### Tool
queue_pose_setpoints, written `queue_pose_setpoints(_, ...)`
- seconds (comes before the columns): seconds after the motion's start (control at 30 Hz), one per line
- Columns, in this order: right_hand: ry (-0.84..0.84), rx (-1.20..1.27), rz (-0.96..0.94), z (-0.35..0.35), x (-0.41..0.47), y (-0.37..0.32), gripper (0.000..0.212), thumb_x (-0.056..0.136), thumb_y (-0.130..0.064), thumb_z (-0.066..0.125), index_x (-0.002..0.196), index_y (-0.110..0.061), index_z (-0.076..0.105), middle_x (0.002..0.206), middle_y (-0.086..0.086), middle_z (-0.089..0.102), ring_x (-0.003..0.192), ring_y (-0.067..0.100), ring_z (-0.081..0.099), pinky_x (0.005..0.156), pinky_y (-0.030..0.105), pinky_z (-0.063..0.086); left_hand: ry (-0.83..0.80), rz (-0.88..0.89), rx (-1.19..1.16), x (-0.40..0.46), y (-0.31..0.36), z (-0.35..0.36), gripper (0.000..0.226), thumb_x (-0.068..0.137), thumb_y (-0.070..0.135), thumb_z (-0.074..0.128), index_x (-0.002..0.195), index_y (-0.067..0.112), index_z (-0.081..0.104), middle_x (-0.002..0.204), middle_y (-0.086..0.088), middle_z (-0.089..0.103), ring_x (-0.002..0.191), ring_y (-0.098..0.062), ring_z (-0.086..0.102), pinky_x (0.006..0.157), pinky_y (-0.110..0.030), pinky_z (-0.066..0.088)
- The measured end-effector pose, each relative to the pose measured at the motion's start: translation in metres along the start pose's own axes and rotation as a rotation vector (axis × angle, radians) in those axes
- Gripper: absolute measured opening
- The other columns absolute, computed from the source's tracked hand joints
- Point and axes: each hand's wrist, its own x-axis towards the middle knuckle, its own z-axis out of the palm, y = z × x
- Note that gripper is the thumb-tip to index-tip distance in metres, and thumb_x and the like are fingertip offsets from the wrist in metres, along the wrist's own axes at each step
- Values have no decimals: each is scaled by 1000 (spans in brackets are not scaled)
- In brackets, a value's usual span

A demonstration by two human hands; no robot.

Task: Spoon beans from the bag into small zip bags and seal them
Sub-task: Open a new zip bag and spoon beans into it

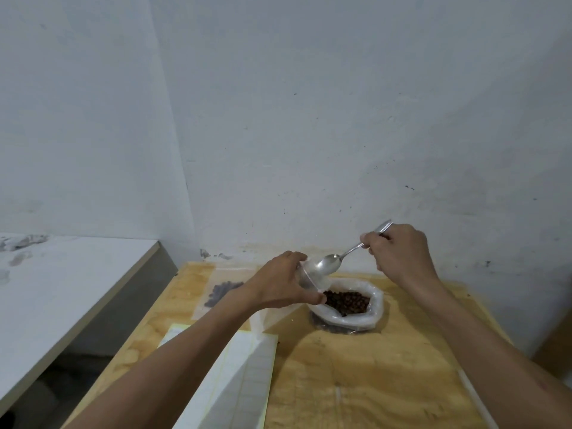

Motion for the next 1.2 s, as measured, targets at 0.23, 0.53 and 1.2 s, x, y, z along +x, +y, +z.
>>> queue_pose_setpoints(0.23,7,-307,-46,-7,-1,38,37,90,-23,63,57,-4,61,48,3,53,48,24,51,49,31,36,-103,-7,94,4,-4,-2,102,73,57,83,152,15,37,148,-3,48,130,-21,50,107,-37,44)
queue_pose_setpoints(0.53,-75,43,316,26,-22,69,28,85,-17,71,62,-4,74,57,8,69,52,21,58,52,29,39,-120,27,271,4,-7,9,106,70,57,85,153,14,34,148,-4,47,129,-24,50,107,-35,36)
queue_pose_setpoints(1.2,-89,329,454,-16,13,37,21,89,-19,70,79,-1,76,67,5,66,42,15,45,39,25,31,-13,-11,-37,2,-8,-10,100,74,49,85,154,16,35,150,-3,46,132,-18,48,102,-28,42)
